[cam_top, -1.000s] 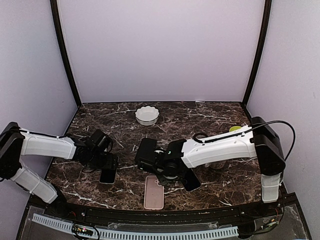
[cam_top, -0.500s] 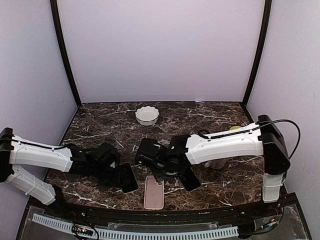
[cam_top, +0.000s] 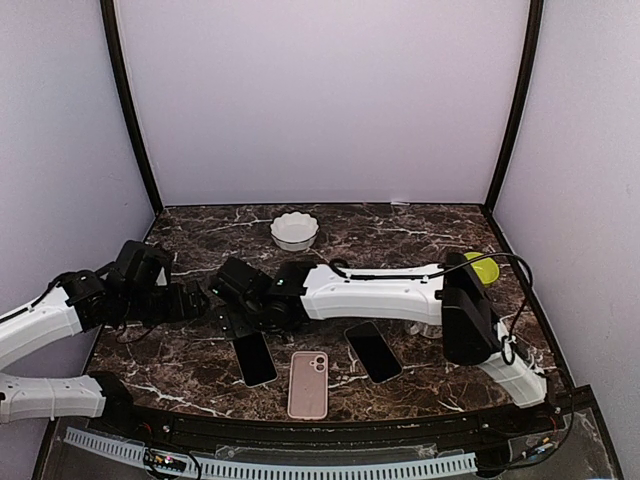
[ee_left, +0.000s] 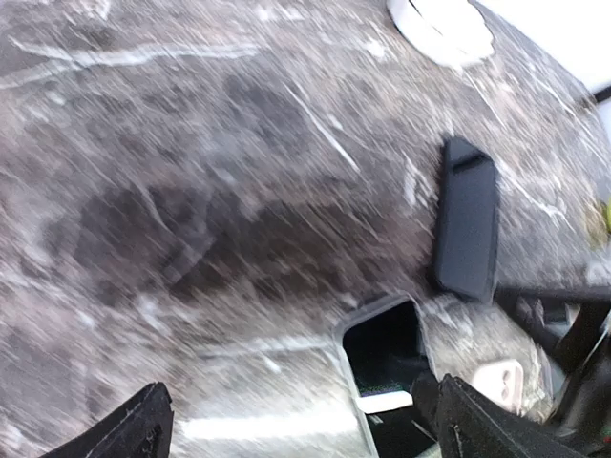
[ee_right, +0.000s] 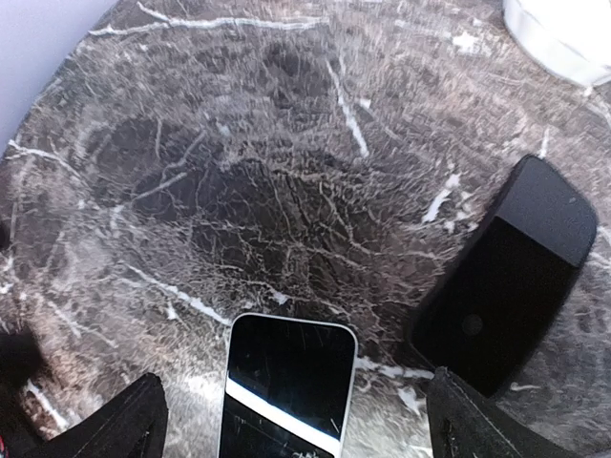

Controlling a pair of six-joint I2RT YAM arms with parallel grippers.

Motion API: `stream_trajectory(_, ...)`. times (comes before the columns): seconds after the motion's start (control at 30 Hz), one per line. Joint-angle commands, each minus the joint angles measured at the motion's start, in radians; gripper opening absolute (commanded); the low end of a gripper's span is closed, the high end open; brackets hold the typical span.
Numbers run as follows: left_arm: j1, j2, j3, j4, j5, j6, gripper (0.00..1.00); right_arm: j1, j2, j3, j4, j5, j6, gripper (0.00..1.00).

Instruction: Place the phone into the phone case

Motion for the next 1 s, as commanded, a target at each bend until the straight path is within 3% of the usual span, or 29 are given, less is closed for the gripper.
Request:
stream_trajectory(0.0, 0.107, 0.032, 0.041, -0.022, -0.023, 0.207, 0.99, 0.007, 0.064, 0.059, -0.029, 0.005, 0.03, 0.96)
stream_trajectory(0.1, 0.173, 0.1, 0.041, 0.028, -0.003, 0.27, 0.99, 0.008, 0.069, 0.041, 0.016, 0.0, 0.053, 0.95)
stream_trajectory(0.23, 0.265, 0.201, 0.074, 0.052, 0.124, 0.307, 0.99, 0.013, 0.112, 0.066, -0.009, -0.004, 0.087, 0.98)
stream_trajectory(0.47, 0.322, 0.155, 0.056, 0.093, 0.187, 0.332, 0.99, 0.053, 0.233, 0.164, -0.103, -0.026, 0.114, 0.98)
stream_trajectory(0.67, 0.329, 0.147, 0.05, 0.106, 0.22, 0.336, 0.99, 0.072, 0.232, 0.134, -0.191, 0.047, 0.163, 0.98)
stream_trajectory(0.9, 0.34, 0.143, 0.048, 0.112, 0.23, 0.333, 0.98, 0.09, 0.257, 0.133, -0.247, 0.03, 0.18, 0.87)
stream_trajectory(0.97, 0.341, 0.143, 0.047, 0.116, 0.234, 0.333, 0.98, 0.094, 0.267, 0.133, -0.25, 0.012, 0.173, 0.79)
